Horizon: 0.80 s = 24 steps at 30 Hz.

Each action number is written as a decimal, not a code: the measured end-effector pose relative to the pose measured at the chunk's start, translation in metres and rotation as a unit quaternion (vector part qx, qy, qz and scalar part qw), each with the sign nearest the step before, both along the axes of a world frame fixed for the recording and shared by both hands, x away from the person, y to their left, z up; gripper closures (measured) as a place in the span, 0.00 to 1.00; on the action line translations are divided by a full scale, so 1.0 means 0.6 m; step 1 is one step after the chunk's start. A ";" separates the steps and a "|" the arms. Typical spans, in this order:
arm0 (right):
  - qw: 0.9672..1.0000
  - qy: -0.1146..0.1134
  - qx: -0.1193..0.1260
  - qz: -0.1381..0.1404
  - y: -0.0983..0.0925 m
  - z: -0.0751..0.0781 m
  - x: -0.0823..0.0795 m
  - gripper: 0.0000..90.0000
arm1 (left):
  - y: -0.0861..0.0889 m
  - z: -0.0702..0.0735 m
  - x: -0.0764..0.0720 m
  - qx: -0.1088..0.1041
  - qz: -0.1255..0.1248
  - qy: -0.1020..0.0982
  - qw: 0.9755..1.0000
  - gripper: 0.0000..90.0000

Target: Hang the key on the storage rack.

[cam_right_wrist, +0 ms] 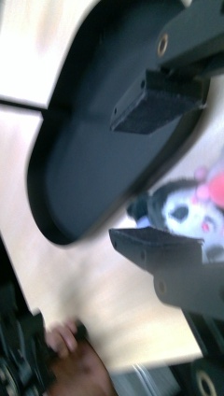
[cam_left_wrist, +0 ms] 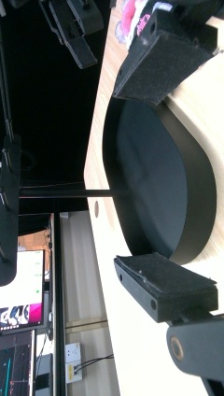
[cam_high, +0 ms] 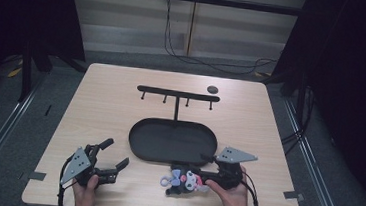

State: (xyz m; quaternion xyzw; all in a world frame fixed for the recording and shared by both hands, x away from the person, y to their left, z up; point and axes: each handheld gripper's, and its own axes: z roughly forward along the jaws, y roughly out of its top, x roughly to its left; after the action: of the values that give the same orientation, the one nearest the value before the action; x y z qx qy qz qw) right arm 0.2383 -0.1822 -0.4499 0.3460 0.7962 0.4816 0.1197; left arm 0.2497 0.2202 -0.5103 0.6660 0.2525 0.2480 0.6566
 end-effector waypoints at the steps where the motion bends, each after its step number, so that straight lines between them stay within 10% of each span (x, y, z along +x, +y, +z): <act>1: 1.000 0.012 -0.026 0.013 0.011 0.009 0.007 0.42 | 0.000 0.000 0.000 0.002 0.000 0.000 1.000 0.17; 11: 0.994 0.045 -0.070 0.075 0.036 0.042 0.028 0.50 | 0.000 0.000 0.000 0.000 0.000 0.000 1.000 0.17; 15: 0.980 0.099 -0.123 0.123 0.059 0.047 0.047 0.52 | 0.000 0.000 0.000 0.001 0.000 0.000 1.000 0.17; 21: 0.972 0.123 -0.148 0.135 0.082 0.050 0.068 0.57 | 0.000 0.000 0.000 0.001 0.000 0.000 1.000 0.17; 23: 0.962 0.146 -0.168 0.158 0.100 0.050 0.080 0.56 | 0.001 0.000 0.000 0.002 0.001 0.000 1.000 0.17; 24: 0.962 0.146 -0.168 0.158 0.100 0.050 0.080 0.56 | 0.001 0.000 0.000 0.002 0.001 0.000 1.000 0.17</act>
State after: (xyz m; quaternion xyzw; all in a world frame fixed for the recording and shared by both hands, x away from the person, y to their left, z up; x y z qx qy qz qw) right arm 0.2863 -0.1223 -0.4200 0.2577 0.9189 0.2982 -0.0194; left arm 0.2497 0.2205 -0.5103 0.6669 0.2522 0.2490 0.6555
